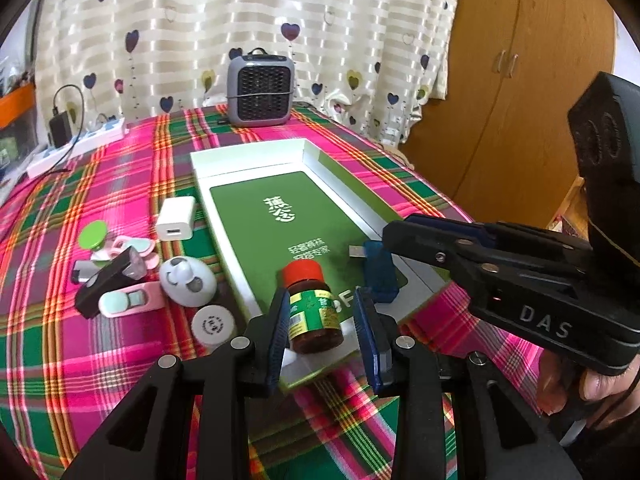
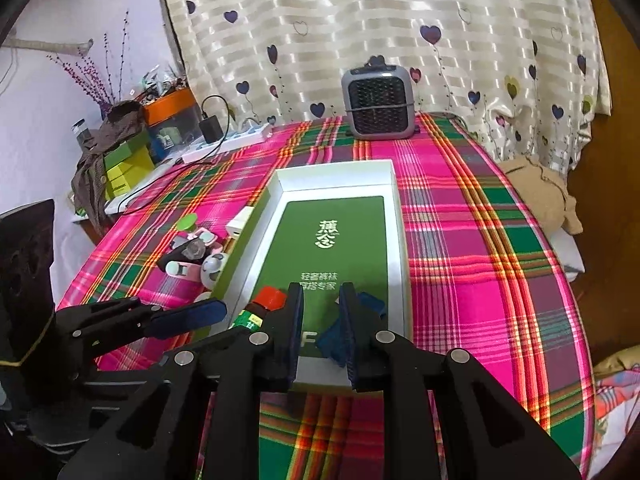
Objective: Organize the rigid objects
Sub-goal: 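Lower the jar into the green box with the left gripper while the right gripper drops the blue item there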
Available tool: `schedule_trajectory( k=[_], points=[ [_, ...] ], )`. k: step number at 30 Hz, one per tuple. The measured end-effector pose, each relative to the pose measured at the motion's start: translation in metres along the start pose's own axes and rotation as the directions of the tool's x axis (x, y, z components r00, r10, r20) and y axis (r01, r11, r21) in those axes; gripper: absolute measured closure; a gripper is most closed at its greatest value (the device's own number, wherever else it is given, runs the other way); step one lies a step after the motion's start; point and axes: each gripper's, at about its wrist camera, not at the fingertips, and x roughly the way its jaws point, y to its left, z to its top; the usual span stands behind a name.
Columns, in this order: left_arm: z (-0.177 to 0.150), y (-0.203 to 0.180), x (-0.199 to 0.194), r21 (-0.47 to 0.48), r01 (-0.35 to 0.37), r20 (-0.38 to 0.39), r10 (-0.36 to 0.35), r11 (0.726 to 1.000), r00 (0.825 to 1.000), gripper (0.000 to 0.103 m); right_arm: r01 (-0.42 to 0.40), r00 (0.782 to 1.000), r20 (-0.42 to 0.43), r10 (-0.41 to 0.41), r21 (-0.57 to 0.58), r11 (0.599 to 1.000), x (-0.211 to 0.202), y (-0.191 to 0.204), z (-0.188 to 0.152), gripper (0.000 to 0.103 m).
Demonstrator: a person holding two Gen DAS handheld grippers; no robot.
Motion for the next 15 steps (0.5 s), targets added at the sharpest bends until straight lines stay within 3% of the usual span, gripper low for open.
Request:
schedule_trajectory(
  k=[3, 15],
  points=[
    [-0.002, 0.004, -0.005, -0.016, -0.016, 0.009, 0.016, 1.0, 1.0, 0.071, 0.002, 1.0, 0.013, -0.002, -0.018, 1.0, -0.004, 0.007, -0.001, 0.067],
    [-0.013, 0.016, -0.026, -0.048, -0.055, 0.03, 0.057, 0.997, 0.998, 0.071, -0.007, 1.0, 0.013, 0.008, -0.057, 0.998, -0.01, 0.025, -0.009, 0.066]
  ],
)
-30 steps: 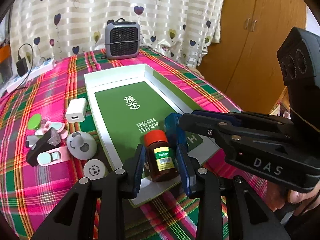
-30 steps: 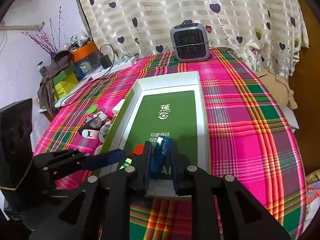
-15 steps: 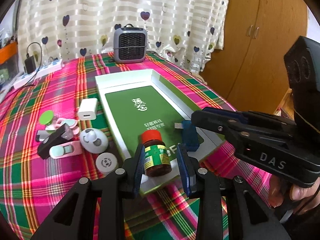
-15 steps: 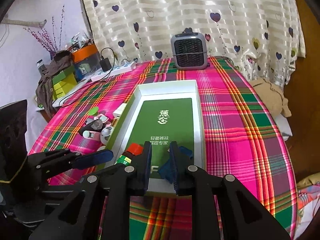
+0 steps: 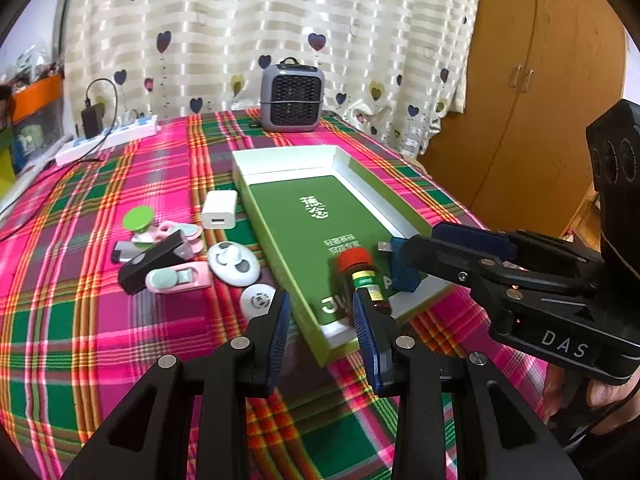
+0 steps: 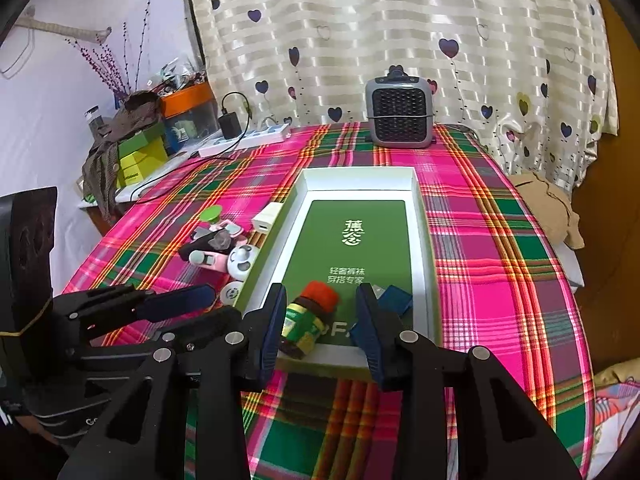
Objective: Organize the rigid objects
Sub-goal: 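Lower the jar into the green box with the left gripper while the right gripper drops the blue item there, then grasp the white round container with the left gripper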
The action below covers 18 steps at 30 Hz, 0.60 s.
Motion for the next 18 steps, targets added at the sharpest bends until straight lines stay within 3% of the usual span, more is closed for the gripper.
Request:
schedule_trajectory(
  k=[18],
  points=[
    [-0.007, 0.017, -0.011, -0.034, -0.028, 0.017, 0.029, 0.999, 0.999, 0.071, -0.041, 0.999, -0.032, 0.04, -0.041, 0.998, 0.005, 0.023, -0.001, 0.066]
  ],
)
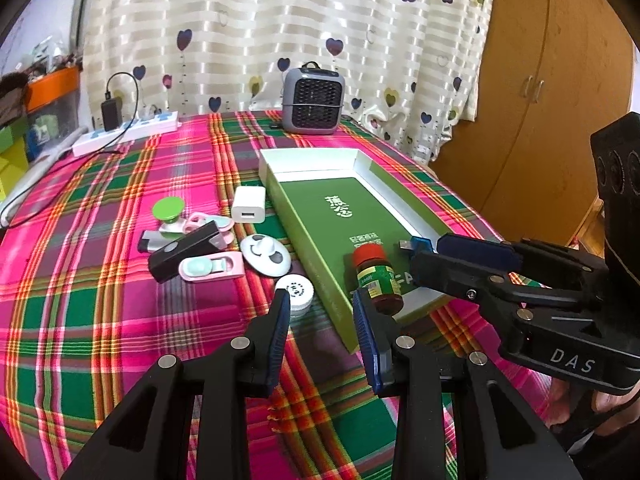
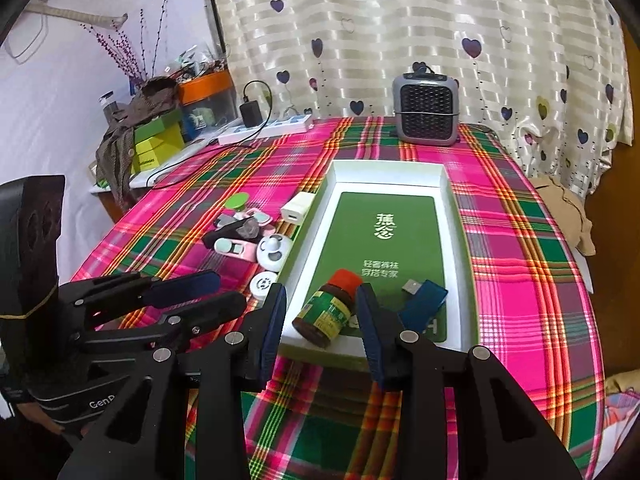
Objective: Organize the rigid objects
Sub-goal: 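Grasp the white round container with the left gripper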
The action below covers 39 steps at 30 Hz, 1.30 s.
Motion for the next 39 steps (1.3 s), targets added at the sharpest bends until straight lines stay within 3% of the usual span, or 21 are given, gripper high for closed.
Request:
schedule_trajectory(
  k=[18, 39],
  points=[
    [-0.003, 0.021, 0.006, -0.044, -0.018, -0.021, 0.018, 0.999, 1.0, 0.071, -0.015, 0.999, -0.029, 0.014, -0.015, 1.0, 0.008, 0.008, -0.003, 0.066],
    [0.011, 0.013, 0.061, 0.001, -0.056, -0.137, 0.056, 0.998, 0.989, 0.071, -0.036, 0.999, -0.031, 0.036, -0.004, 0.999, 0.012, 0.001, -0.003, 0.066]
  ],
)
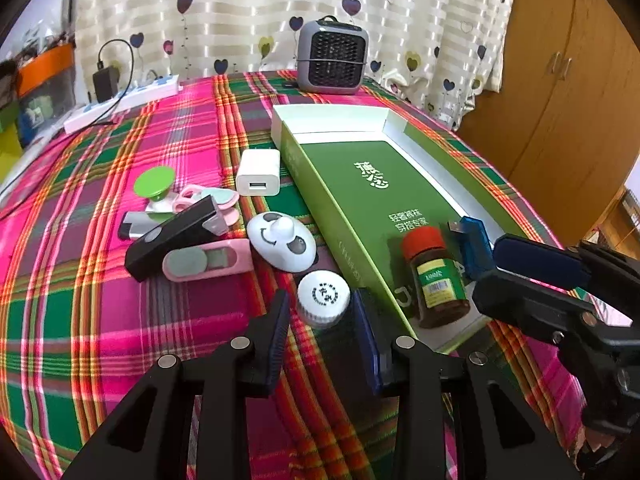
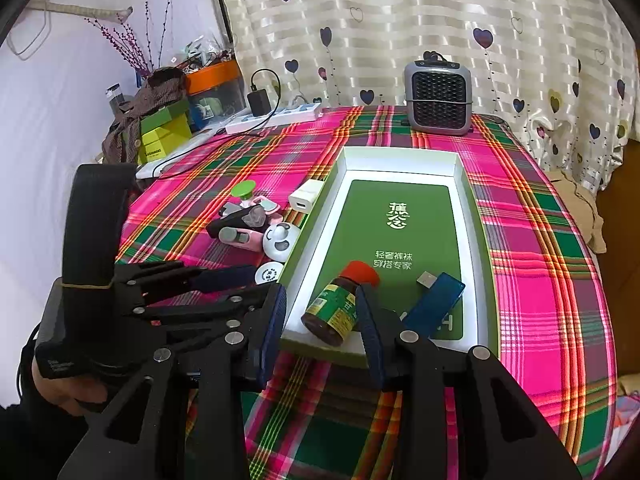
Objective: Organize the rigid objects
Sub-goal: 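Grasp the white round container with the left gripper, then grasp the white panda-face object with the right gripper while the left gripper holds the container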
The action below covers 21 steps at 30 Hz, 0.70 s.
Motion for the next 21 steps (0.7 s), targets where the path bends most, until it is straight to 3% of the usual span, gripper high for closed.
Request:
schedule_trajectory(
  k=[6, 21],
  points=[
    [0.001, 0.003, 0.003, -0.016, 0.0, -0.01, 0.0, 1.0, 1.0, 0.076, -0.007, 1.0, 0.004, 0.007, -0.011, 1.0, 0.0, 0.002, 0.002, 0.066],
    [-0.013, 0.035, -0.022, -0.063, -0.047, 0.035, 0.049, 0.997, 0.998, 0.076, -0.032, 0.999, -0.025, 0.03, -0.092, 0.995, 0.02, 0.026, 0.016, 0.066]
  ],
)
